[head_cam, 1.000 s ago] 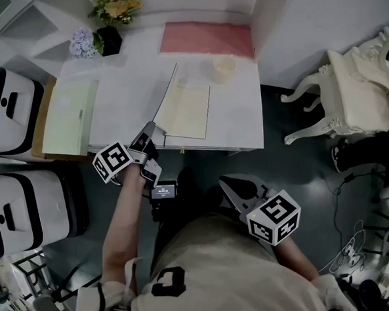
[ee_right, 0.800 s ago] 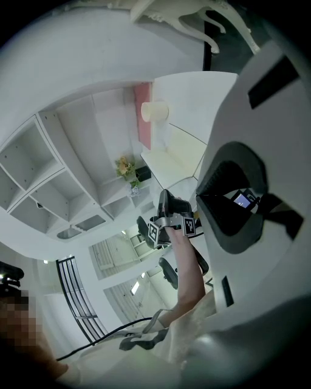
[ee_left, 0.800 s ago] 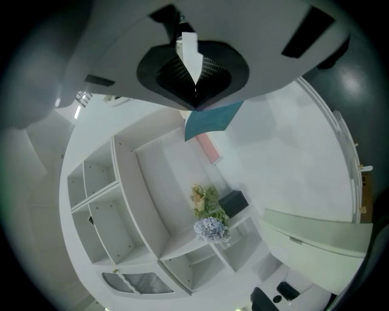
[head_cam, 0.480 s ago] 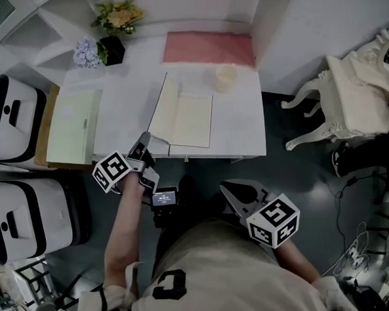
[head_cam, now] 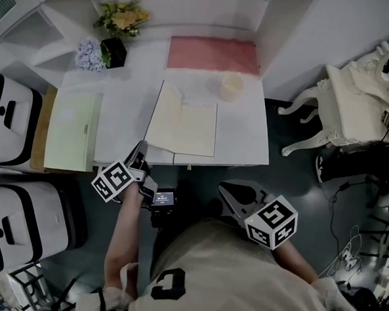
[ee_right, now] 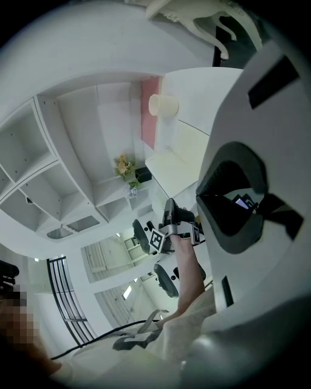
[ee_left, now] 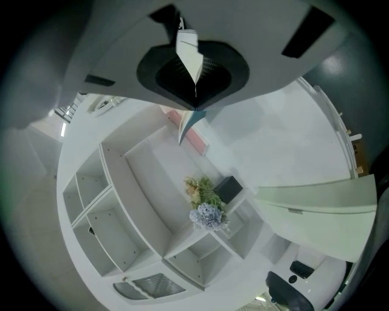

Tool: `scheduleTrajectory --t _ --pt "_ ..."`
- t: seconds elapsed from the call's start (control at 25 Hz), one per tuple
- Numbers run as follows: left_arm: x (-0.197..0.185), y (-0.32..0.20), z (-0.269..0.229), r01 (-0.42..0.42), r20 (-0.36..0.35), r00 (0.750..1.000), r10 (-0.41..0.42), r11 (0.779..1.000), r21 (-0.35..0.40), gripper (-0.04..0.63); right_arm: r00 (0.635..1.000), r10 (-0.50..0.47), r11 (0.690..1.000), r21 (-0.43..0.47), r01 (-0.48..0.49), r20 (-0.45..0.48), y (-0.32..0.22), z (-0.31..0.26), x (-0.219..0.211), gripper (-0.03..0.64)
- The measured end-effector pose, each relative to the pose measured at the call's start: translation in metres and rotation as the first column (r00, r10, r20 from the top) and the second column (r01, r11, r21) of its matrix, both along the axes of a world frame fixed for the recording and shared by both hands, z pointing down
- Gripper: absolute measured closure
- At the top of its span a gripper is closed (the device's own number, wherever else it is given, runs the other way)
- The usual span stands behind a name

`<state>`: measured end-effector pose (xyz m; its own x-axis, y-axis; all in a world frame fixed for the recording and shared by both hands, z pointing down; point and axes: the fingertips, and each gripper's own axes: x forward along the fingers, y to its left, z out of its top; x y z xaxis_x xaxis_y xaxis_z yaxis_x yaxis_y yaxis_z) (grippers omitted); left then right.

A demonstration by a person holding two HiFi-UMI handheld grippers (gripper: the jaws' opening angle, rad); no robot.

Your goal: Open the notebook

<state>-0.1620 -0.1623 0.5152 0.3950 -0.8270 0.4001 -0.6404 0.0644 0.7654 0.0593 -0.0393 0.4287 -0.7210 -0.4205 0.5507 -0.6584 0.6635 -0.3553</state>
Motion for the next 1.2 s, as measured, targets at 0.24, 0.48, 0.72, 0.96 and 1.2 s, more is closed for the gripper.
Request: scheduleTrajectory --t 0.24,0.48,0.72,0.96,1.2 --pt "-0.023 0.001 0.015 0.038 -0.003 0.999 -0.038 0.999 -0.03 0.58 1.0 -0.006 1.0 0.005 0.006 -0.024 -0.012 0.0 -0.01 0.594" --pt "-0.035 0.001 0.027 0.054 -0.002 0.999 -0.054 0.997 -0.055 0.58 0.999 -0.019 1.0 0.004 0.019 -0.037 -0.023 0.001 -0.021 0.594" --pt "-0.045 0.003 0.041 0.067 -0.004 0.998 -0.068 0.994 -0.089 0.58 0.999 -0.026 1.0 0.0 0.026 -0.043 -0.031 0.001 -0.03 0.594" --pt "-0.056 0.003 0.065 0.075 0.008 0.997 -0.074 0.987 -0.144 0.58 0.998 -0.034 0.999 -0.011 0.034 -0.05 -0.034 0.003 -0.04 0.594" --pt "-0.061 0.004 0.086 0.06 0.024 0.998 -0.057 0.978 -0.199 0.58 0.998 -0.028 0.999 -0.017 0.027 -0.055 -0.038 0.004 -0.048 0.594"
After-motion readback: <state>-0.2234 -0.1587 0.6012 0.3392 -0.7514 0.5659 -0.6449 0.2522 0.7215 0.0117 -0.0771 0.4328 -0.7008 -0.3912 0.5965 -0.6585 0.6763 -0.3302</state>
